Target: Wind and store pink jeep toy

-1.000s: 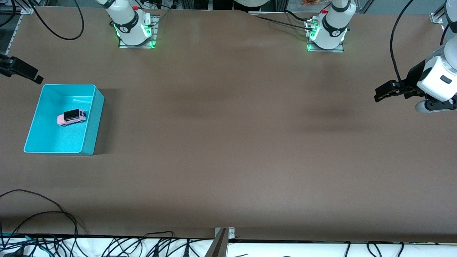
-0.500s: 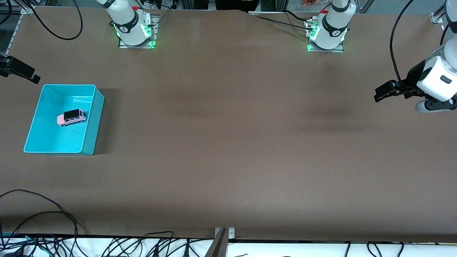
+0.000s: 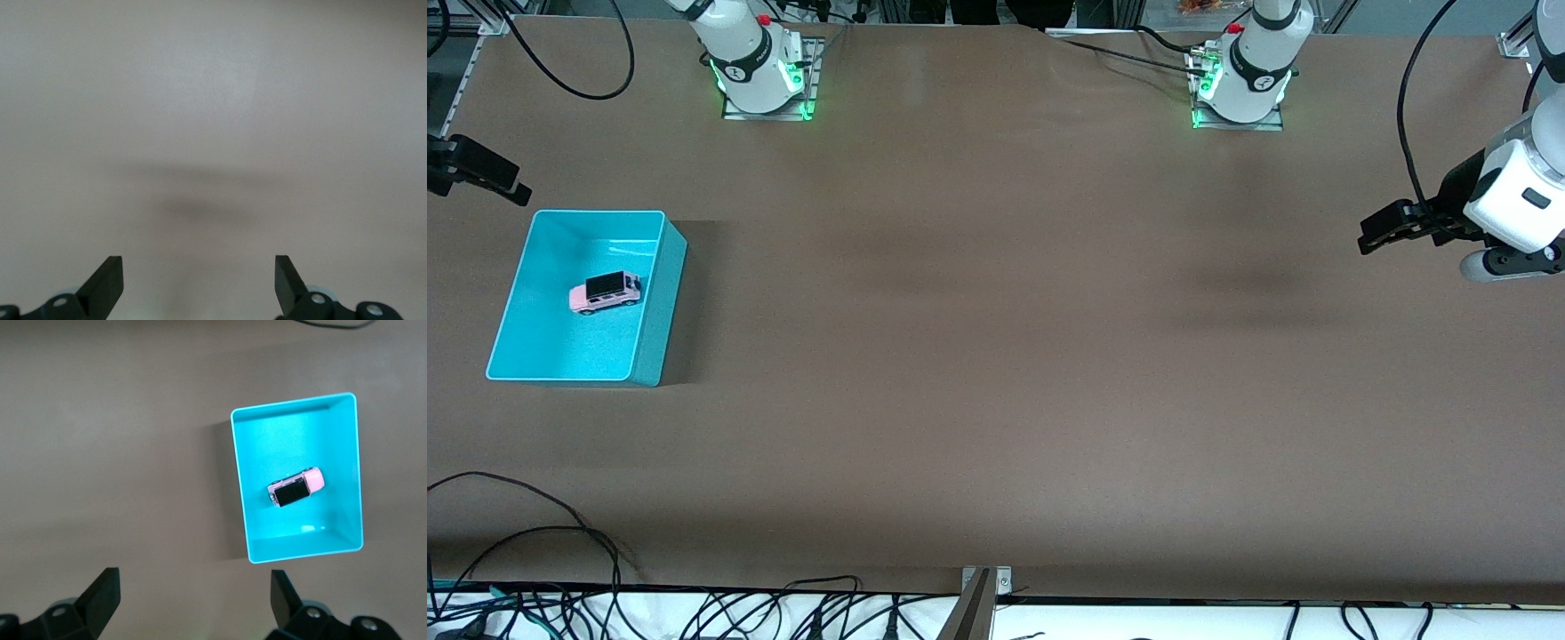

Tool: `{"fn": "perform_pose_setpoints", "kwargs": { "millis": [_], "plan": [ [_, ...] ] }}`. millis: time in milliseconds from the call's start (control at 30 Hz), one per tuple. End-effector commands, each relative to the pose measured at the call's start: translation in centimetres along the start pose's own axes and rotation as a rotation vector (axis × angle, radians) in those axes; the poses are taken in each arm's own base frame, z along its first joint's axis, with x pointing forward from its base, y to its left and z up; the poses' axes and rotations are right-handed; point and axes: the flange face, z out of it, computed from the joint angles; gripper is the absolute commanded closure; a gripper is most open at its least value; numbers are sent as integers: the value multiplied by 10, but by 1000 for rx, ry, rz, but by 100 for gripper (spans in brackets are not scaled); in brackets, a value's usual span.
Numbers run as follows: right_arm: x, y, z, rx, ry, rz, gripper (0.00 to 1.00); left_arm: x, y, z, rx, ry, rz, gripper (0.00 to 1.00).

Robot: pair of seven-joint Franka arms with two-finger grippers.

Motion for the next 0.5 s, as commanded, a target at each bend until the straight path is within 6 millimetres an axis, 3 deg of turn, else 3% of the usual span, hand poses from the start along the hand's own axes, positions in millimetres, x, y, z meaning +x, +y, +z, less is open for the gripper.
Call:
{"fn": "perform_pose_setpoints", "kwargs": {
  "millis": [0,467],
  "plan": [
    [2,3,-6,-3,9,-48,0,-4,0,0,-14,-6,7,0],
    [2,2,-6,-5,9,-45,0,-4,1,0,-14,-6,9,0]
  ]
}}
